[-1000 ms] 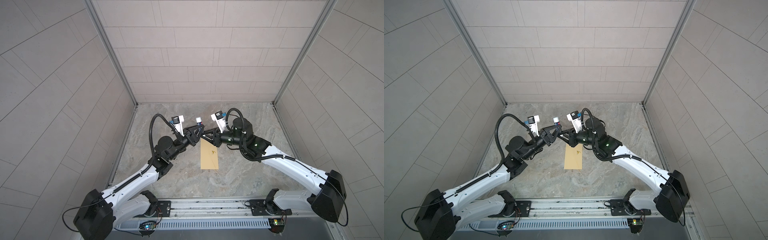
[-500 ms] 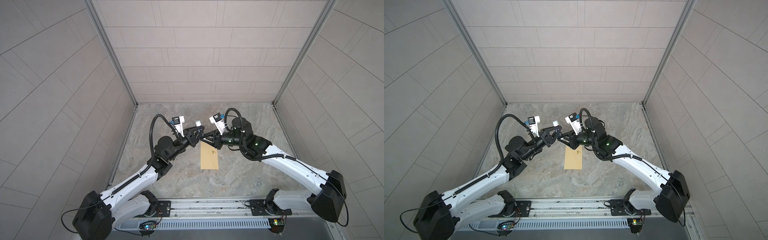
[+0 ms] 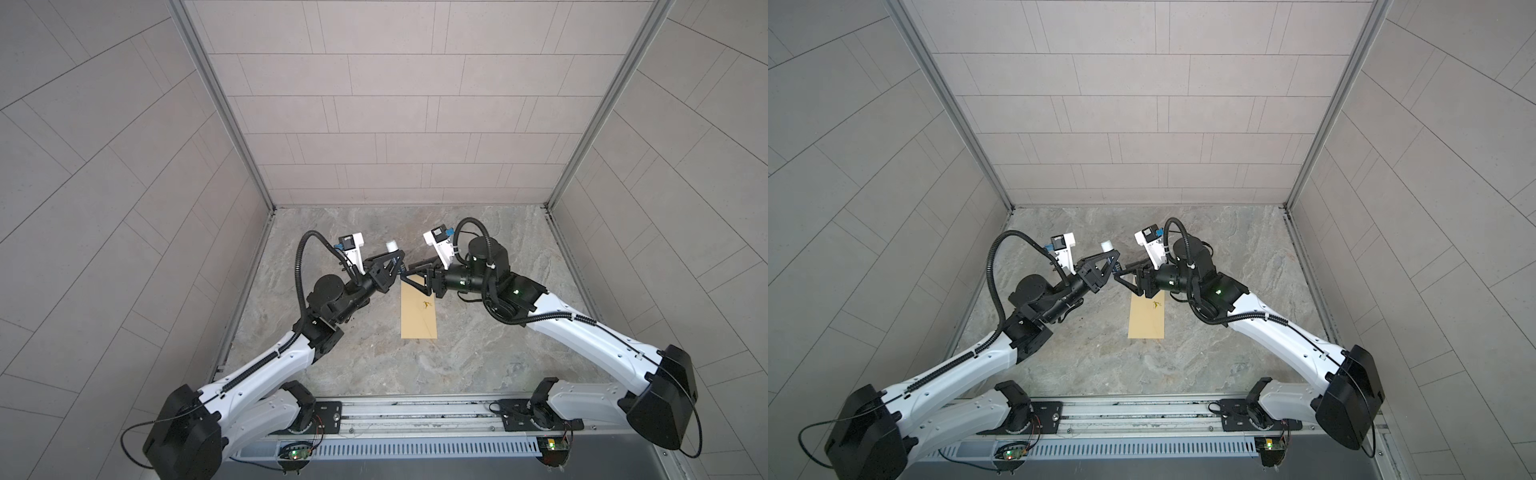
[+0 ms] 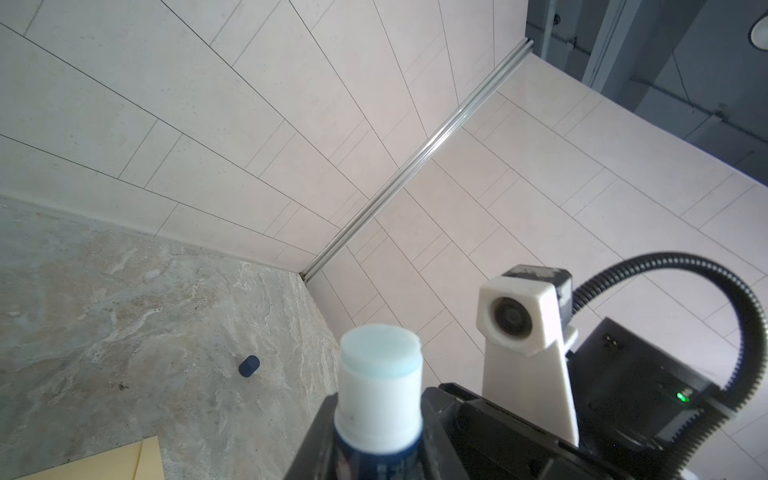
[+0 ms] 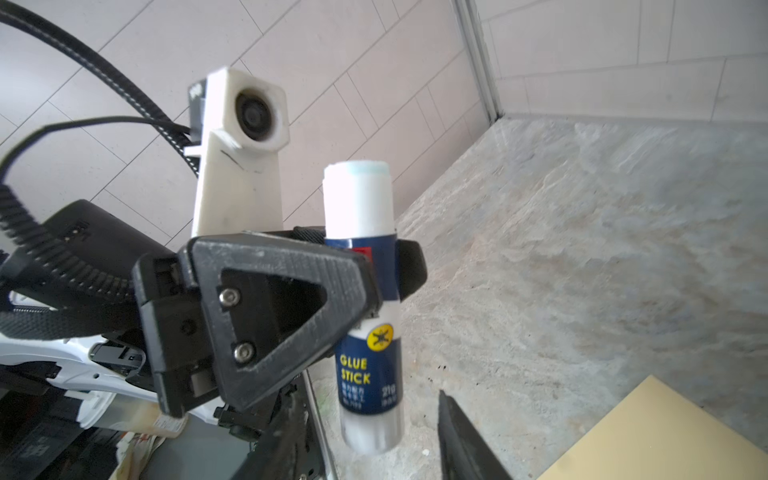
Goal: Place the letter into the envelope and seal it
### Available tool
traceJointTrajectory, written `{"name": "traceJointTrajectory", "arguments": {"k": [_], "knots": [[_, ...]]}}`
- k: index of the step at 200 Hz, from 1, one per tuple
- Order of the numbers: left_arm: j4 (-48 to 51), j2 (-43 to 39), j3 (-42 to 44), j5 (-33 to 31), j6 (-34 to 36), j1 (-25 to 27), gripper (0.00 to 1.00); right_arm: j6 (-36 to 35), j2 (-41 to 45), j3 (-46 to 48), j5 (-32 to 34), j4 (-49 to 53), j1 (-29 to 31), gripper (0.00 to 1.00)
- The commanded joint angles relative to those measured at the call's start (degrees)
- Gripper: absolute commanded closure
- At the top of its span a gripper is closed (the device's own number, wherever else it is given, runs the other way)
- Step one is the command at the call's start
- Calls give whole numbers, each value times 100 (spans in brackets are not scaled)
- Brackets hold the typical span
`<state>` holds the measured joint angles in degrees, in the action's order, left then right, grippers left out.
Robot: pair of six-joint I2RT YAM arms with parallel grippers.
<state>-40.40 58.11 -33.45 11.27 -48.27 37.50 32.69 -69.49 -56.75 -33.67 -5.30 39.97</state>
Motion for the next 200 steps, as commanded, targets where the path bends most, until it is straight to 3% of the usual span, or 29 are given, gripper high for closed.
{"name": "traceJointTrajectory", "arguments": {"k": [1, 38, 104, 200], "knots": [[-573, -107, -64, -186, -470, -29, 100, 791, 199, 385, 74, -1178, 5, 41], [-697, -142, -123, -195, -752, -30, 100, 1235, 66, 543, -66, -1704, 24, 40], [-790, -126, -134, -140, -886, -23, 100, 1350, -168, 389, -157, -1907, 73, 50], [-808, -78, -118, -65, -908, -26, 100, 1321, -265, 240, -89, -1795, 121, 84]]}}
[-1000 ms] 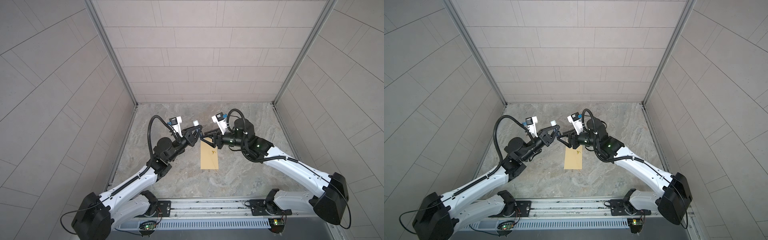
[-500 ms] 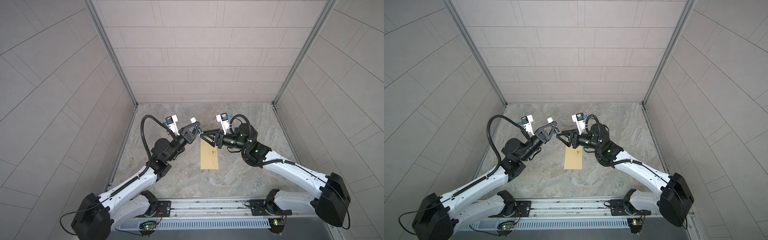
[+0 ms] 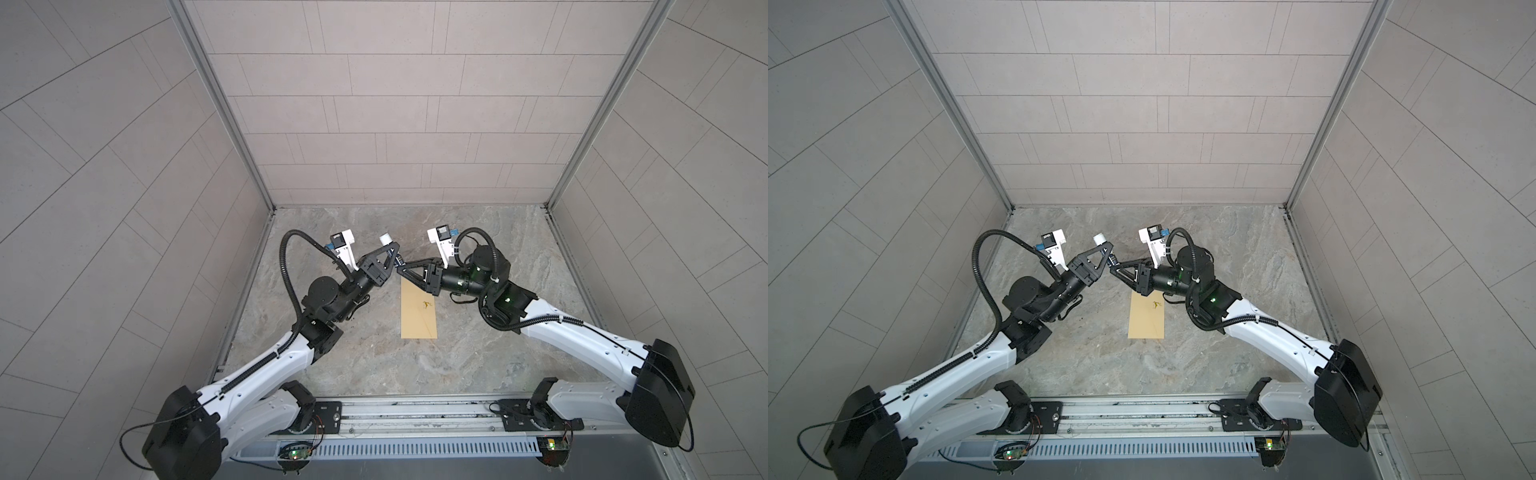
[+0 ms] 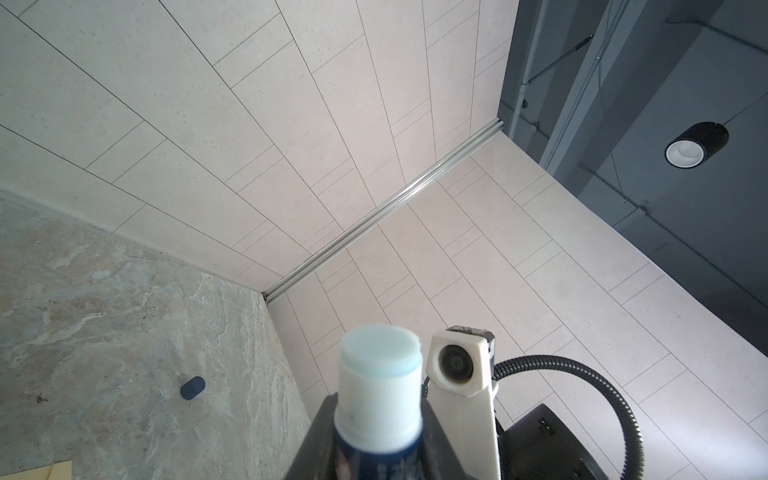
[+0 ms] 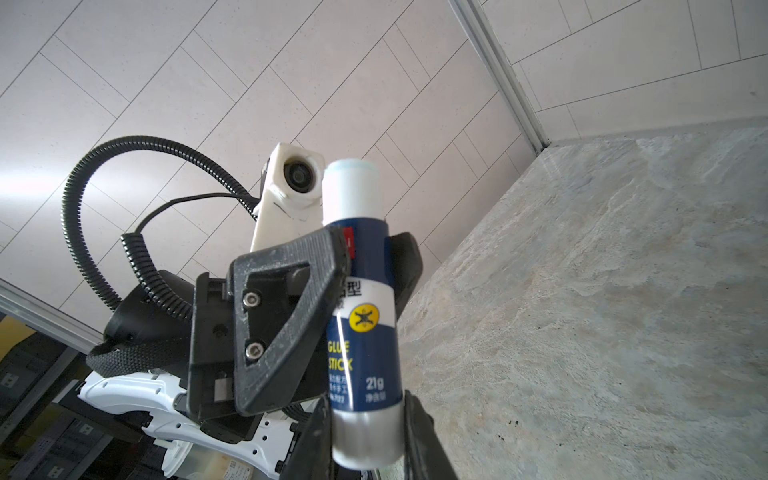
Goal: Place the letter into the envelope and seal it
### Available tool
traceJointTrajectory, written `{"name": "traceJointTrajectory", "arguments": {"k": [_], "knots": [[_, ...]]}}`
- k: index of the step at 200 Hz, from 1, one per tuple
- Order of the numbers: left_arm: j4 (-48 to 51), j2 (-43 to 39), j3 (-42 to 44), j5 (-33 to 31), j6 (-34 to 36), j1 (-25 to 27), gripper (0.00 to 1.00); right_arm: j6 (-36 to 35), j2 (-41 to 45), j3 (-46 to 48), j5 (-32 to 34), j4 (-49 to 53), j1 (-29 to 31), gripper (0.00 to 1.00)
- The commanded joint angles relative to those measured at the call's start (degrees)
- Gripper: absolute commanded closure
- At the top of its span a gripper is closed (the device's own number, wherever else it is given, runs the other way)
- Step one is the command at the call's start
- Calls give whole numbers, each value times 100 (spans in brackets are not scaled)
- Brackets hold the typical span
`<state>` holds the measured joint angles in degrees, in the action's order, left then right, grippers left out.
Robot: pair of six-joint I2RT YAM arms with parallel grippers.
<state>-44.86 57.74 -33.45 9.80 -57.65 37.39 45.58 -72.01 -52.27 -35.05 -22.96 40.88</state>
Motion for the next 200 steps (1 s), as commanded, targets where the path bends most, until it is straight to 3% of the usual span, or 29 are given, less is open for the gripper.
{"name": "traceJointTrajectory", "arguments": {"k": [1, 22, 42, 93, 152, 176, 200], "knots": [[-359, -38, -113, 82, 32, -14, 100, 22, -14, -215, 63, -9, 27, 84], [-263, -32, -116, 74, 106, -18, 100, -395, 76, -397, 352, 625, 66, 91], [-107, -33, -121, 35, 246, -14, 100, -1156, 260, -699, 1148, 1584, 261, 99], [528, -28, -207, -49, 633, 0, 100, -2956, 254, -1610, 4405, 3302, 1286, 100], [827, 69, -249, -199, 689, 39, 100, -4926, -617, -2440, 7849, 3374, 2767, 100], [830, 72, -250, -215, 664, 44, 100, -5530, -840, -2388, 8477, 2924, 3038, 100], [865, 43, -247, -224, 690, 47, 100, -5479, -774, -2228, 8273, 2780, 3048, 98]]}}
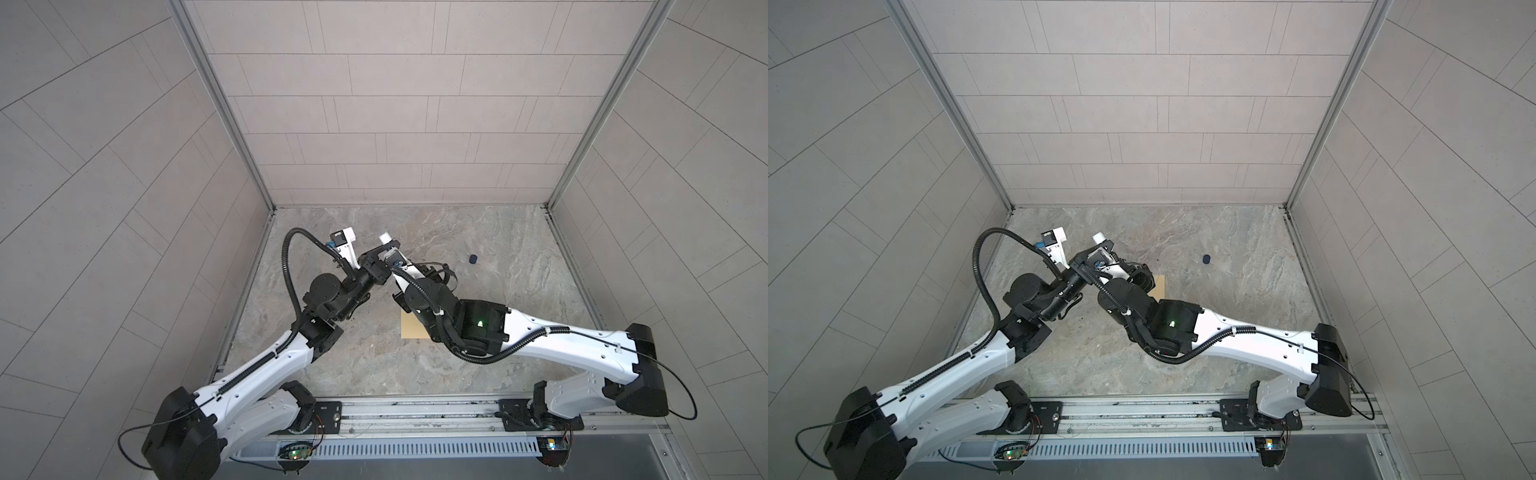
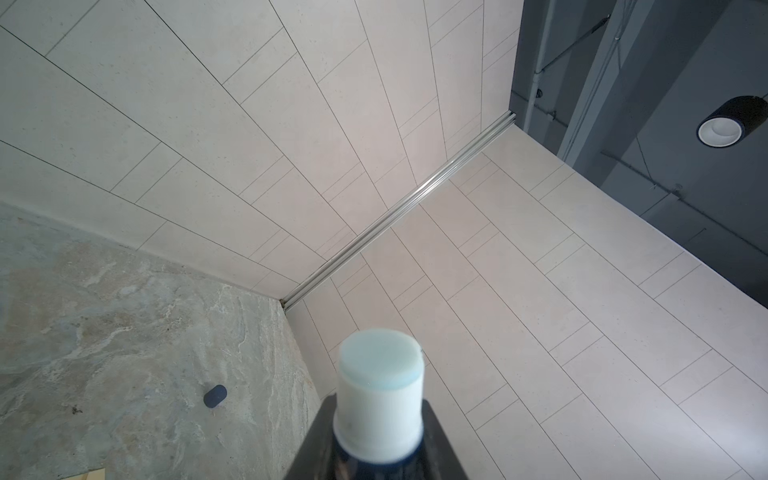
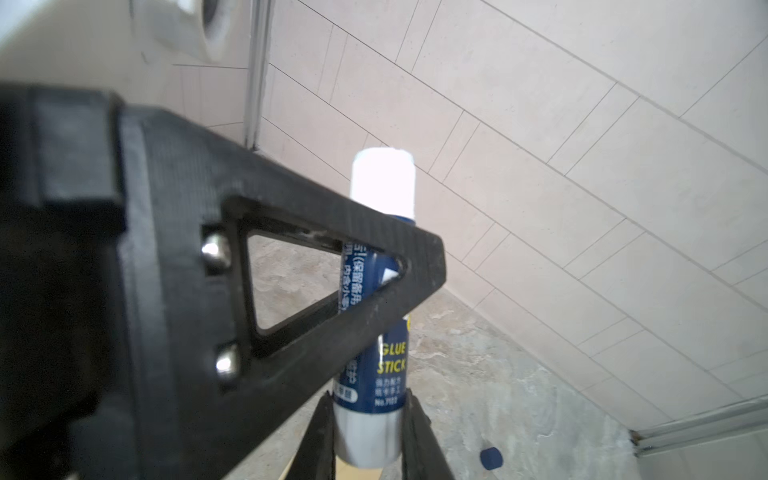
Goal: Place the letter into the envelope and seal it
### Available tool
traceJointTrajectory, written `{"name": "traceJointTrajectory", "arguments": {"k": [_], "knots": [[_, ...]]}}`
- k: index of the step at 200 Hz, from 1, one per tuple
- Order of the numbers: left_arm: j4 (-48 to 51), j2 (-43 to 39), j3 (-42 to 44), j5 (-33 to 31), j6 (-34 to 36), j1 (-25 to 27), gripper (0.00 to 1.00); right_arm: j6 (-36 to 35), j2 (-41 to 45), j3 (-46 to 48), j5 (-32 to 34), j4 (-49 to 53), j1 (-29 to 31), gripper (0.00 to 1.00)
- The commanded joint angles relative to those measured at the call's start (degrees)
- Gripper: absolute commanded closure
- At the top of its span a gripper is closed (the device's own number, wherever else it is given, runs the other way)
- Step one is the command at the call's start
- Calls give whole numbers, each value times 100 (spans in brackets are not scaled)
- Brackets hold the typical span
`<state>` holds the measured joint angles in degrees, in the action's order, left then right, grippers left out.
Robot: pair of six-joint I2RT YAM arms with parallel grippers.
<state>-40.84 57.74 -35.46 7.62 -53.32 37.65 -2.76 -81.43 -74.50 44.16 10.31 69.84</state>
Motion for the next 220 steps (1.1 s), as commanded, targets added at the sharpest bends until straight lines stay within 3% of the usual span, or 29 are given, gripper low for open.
{"name": "traceJointTrajectory", "arguments": {"k": [1, 18, 38, 58, 83, 108, 137, 220], "knots": [[467, 40, -43, -6, 259, 17, 100, -637, 178, 5, 328, -547, 148, 98], [463, 11, -53, -7, 266, 19, 100, -417, 377, 159, -166, -554, 73, 86], [446, -26, -76, 8, 252, 22, 100, 137, 772, 419, -1354, -394, -283, 68], [445, -80, -136, 41, 233, 11, 100, 955, 1194, 784, -3038, -367, -965, 46], [454, -120, -247, 219, 220, 3, 100, 1859, 1516, 1274, -5280, -761, -1895, 31], [420, -122, -351, 415, 203, -6, 100, 2529, 1560, 1548, -6686, -1191, -2435, 30], [307, -126, -386, 581, 177, -8, 100, 3212, 1449, 1801, -7534, -1885, -2776, 32], [190, -105, -375, 635, 76, -9, 100, 3699, 1188, 1852, -7893, -2446, -2961, 46]]}}
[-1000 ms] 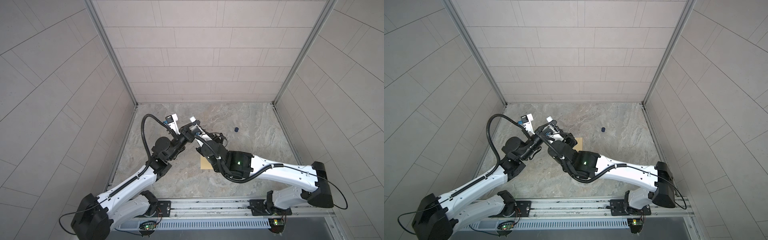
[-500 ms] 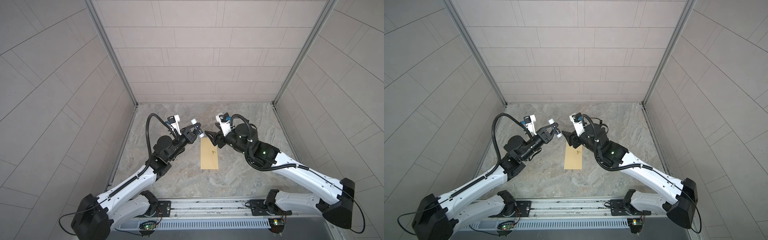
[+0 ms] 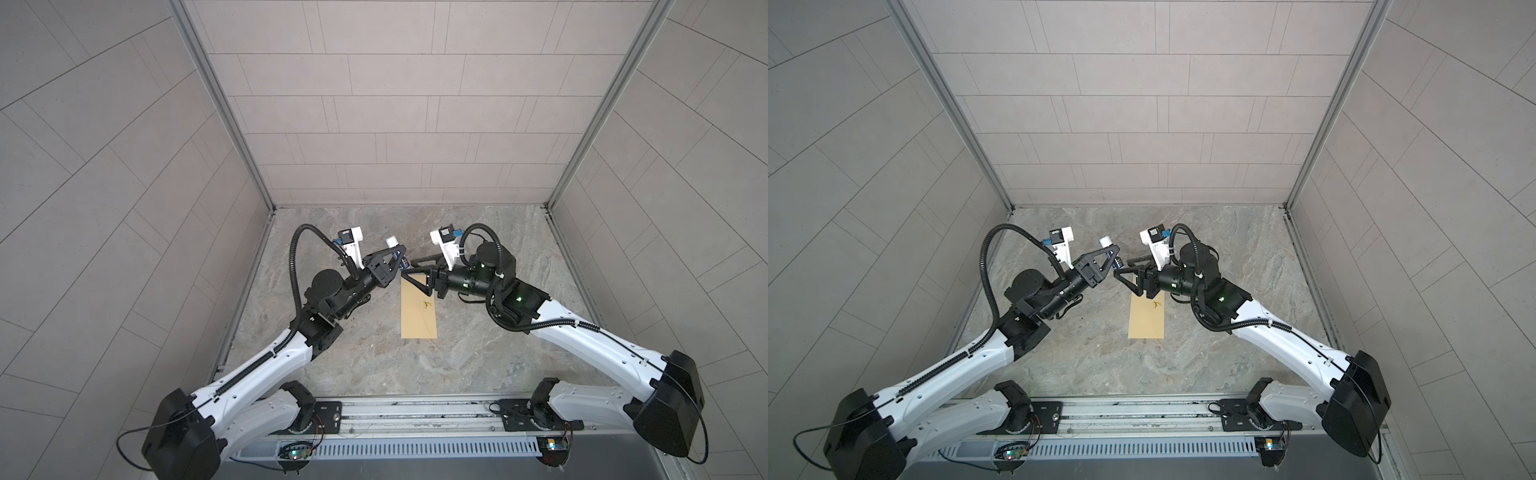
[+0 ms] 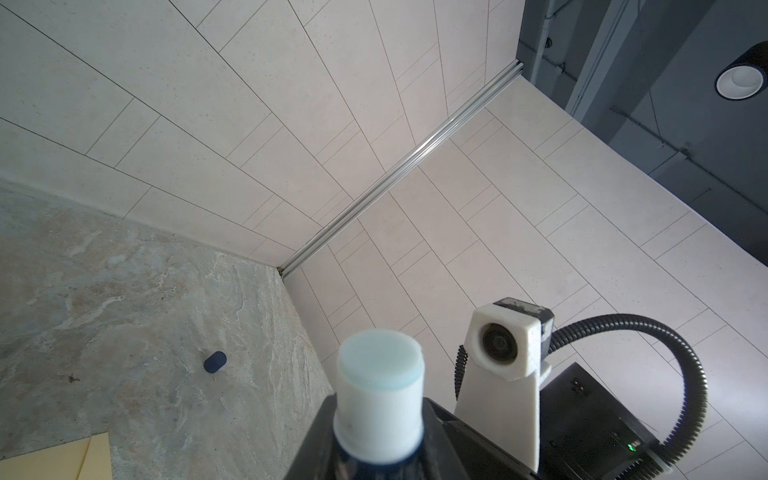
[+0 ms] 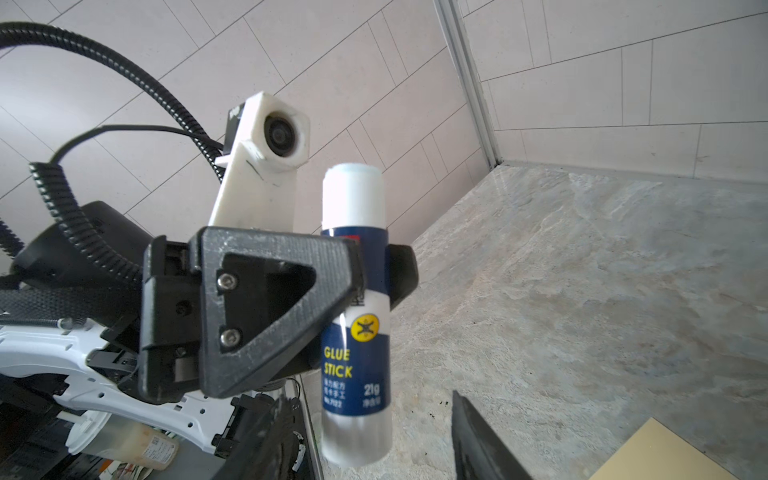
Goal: Place the letter into the envelope and seal it
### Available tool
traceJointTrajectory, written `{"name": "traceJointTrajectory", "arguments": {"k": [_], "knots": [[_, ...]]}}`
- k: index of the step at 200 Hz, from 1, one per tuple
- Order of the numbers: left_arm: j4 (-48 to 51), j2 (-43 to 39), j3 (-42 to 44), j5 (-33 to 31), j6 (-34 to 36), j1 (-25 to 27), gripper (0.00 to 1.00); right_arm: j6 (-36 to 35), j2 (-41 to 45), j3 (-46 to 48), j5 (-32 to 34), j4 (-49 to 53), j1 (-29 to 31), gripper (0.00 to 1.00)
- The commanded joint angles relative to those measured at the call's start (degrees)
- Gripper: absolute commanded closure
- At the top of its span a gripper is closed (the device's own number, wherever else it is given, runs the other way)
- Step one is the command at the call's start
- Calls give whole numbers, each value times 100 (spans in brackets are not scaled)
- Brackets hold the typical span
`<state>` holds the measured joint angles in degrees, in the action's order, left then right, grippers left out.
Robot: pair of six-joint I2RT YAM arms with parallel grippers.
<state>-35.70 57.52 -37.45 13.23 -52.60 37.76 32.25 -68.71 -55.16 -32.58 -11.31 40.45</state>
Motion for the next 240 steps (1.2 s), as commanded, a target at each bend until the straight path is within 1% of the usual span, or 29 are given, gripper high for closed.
{"name": "traceJointTrajectory", "arguments": {"k": [1, 13, 30, 46, 100, 116, 131, 142, 154, 164, 188, 200, 213, 215, 217, 240], "knots": [[-323, -83, -176, 69, 0, -21, 100, 196, -83, -83, -225, -284, -20, 47], [-336, -83, -169, 73, -6, -23, 100, 227, -144, -105, -272, -286, -26, 49], [-375, -74, -158, 60, -40, -22, 100, 279, -206, -115, -369, -301, -23, 59], [-386, -61, -159, 48, -53, -15, 100, 322, -239, -101, -422, -319, -28, 64], [-367, -35, -144, 74, -58, -19, 100, 342, -178, -100, -337, -375, -28, 83], [-338, -35, -124, 59, -25, -18, 100, 269, -155, -173, -174, -192, -20, 88], [-236, -21, -118, -1, 57, -15, 100, 43, -105, -322, 187, 206, 7, 94], [-111, -17, -125, -52, 127, -22, 100, -187, -49, -461, 692, 642, 82, 100], [1, -8, -127, -106, 222, -13, 100, -534, 21, -649, 1451, 1112, 276, 100], [107, -3, -122, -168, 290, -3, 100, -884, 56, -845, 2416, 1512, 543, 100], [303, 43, -105, -307, 368, 11, 100, -1804, -92, -1415, 5008, 2239, 1507, 100], [413, 74, -106, -364, 388, 21, 100, -2204, -251, -1643, 6142, 2332, 1924, 100], [471, 100, -96, -420, 408, 27, 100, -2625, -468, -1842, 7102, 2311, 2282, 100], [475, 102, -96, -421, 408, 31, 100, -2718, -527, -1865, 7162, 2303, 2305, 100], [481, 106, -93, -423, 408, 35, 100, -2756, -542, -1884, 7399, 2283, 2383, 100], [509, 138, -82, -484, 391, 41, 100, -3729, -896, -1975, 8565, 1812, 2869, 100]]}}
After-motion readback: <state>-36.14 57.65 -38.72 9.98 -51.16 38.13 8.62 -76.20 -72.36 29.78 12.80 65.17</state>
